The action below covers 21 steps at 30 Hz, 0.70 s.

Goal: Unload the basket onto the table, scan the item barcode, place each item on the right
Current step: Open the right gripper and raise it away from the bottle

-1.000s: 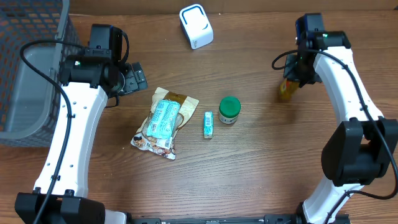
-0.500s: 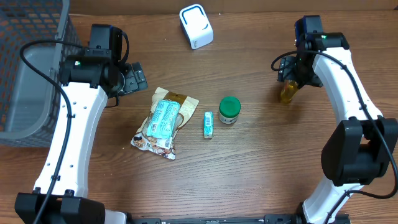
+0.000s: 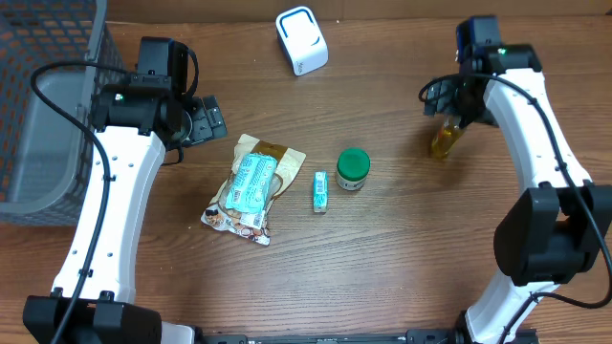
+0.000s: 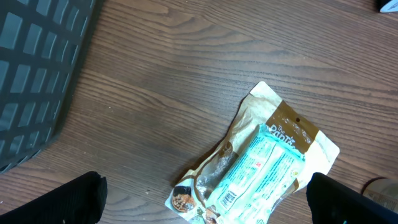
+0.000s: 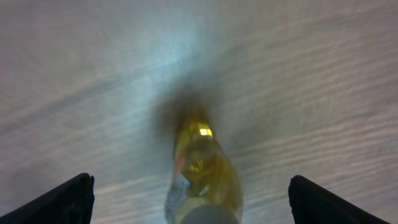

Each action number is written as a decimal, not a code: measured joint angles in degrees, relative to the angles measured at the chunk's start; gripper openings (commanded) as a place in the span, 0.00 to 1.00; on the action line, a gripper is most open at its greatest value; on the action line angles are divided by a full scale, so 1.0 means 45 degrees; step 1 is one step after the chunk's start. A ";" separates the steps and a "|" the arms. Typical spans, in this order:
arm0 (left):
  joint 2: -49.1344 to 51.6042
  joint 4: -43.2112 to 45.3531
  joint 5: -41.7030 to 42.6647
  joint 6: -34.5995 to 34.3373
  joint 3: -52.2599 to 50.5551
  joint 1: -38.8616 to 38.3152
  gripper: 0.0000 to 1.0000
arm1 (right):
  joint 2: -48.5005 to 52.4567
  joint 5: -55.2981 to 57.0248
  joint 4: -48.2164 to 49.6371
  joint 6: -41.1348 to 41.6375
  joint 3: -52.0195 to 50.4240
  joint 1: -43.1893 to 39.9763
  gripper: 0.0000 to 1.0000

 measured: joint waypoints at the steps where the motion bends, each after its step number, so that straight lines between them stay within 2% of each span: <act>1: 0.0000 0.0000 0.0000 0.0000 0.0000 0.0000 0.99 | -0.0029 -0.0005 -0.0015 0.0010 0.0257 0.0005 1.00; 9: 0.0000 0.0000 0.0000 0.0000 0.0000 0.0000 1.00 | -0.1200 -0.0476 -0.0991 0.0092 0.1564 0.0204 1.00; 13: 0.0000 0.0000 0.0000 -0.0005 0.0000 0.0000 1.00 | -0.1428 -0.2730 -0.1166 0.0117 0.1583 0.0471 0.99; 15: 0.0000 0.0000 0.0000 -0.0005 0.0000 0.0000 1.00 | -0.1423 -0.4143 -0.1035 0.0117 0.1535 0.0597 0.88; 21: 0.0000 0.0000 0.0000 -0.0005 0.0000 0.0000 1.00 | -0.1423 -0.6499 -0.0845 0.0991 0.1059 0.1239 0.87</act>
